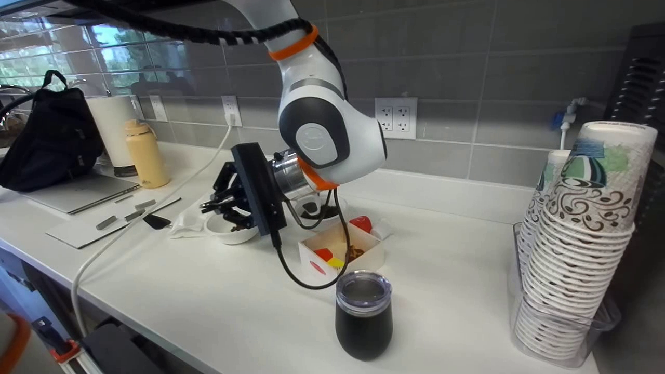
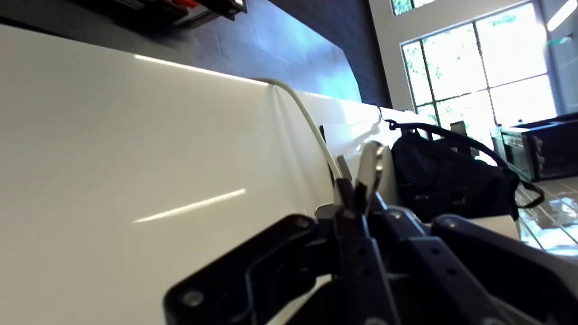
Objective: Scoop up the beans from the bowl on the right and put them to the bowl on the left
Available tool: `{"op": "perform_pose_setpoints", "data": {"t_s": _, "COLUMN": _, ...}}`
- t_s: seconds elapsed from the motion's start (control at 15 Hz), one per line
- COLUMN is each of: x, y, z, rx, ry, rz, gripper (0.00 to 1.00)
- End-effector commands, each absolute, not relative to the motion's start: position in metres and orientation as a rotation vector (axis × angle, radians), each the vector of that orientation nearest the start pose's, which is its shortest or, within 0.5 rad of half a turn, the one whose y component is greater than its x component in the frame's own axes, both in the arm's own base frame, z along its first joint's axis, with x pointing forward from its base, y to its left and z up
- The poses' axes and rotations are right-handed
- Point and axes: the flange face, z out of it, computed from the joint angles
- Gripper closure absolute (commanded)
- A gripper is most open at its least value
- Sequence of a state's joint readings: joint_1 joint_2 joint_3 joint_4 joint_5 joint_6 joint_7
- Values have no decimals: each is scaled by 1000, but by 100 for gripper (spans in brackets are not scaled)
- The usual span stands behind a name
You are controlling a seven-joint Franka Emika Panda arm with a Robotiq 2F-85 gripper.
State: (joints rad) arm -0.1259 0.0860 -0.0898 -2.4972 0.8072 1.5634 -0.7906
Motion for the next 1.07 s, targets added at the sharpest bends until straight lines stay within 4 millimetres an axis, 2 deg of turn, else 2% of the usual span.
{"op": "perform_pose_setpoints", "data": {"t_s": 0.0, "x": 363, "y": 21, "z": 252, "rx": -1997, "ry": -202, "rz": 632, "gripper": 99}}
{"op": "perform_pose_setpoints", "data": {"t_s": 0.47, "x": 363, "y": 48, "z": 249, "rx": -2097, "ry": -243, "rz": 656, "gripper": 99}}
{"op": "perform_pose_setpoints", "data": {"t_s": 1.0, "x": 364, "y": 63, "z": 249, "rx": -2312, "ry": -223, "rz": 523, "gripper": 99}}
